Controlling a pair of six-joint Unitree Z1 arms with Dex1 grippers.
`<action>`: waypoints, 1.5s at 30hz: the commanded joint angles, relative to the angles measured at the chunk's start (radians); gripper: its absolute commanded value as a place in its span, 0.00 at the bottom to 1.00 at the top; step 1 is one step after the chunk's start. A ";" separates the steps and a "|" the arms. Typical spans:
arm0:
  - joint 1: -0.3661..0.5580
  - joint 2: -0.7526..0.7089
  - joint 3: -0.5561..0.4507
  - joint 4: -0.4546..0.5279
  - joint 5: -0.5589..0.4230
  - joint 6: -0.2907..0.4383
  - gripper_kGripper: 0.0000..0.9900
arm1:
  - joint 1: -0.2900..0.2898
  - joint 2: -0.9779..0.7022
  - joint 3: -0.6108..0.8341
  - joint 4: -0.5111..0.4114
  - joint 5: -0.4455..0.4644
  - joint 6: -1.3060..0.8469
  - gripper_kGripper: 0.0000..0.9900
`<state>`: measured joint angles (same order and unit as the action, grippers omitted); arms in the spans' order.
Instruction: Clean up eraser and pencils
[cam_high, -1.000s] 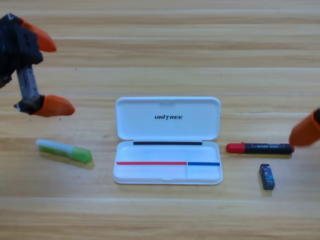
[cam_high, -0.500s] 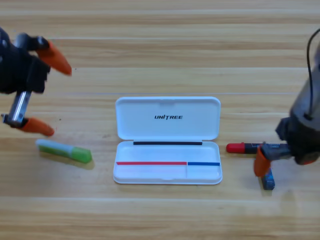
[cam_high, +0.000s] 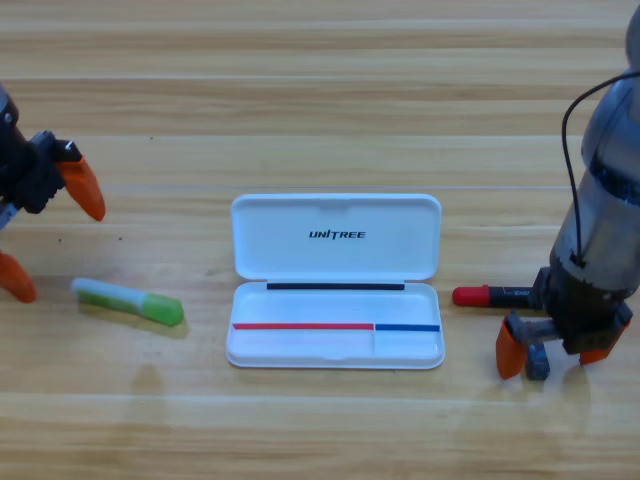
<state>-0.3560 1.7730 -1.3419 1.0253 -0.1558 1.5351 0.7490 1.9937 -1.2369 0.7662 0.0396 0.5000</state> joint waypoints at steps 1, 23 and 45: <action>0.048 0.120 -0.040 0.033 -0.002 0.013 1.00 | -0.026 0.085 0.014 -0.019 0.019 0.034 0.82; -0.028 0.118 -0.016 -0.010 0.068 -0.224 1.00 | 0.055 -0.038 -0.032 0.071 -0.112 -0.566 0.00; -0.061 0.146 0.207 -0.341 0.090 -0.254 0.99 | 0.205 0.226 -0.486 0.315 -0.050 -1.265 0.00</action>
<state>-0.3972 1.8828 -1.1578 0.6966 -0.0686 1.2804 0.9240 2.1044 -1.6889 1.0695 -0.0378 -0.7581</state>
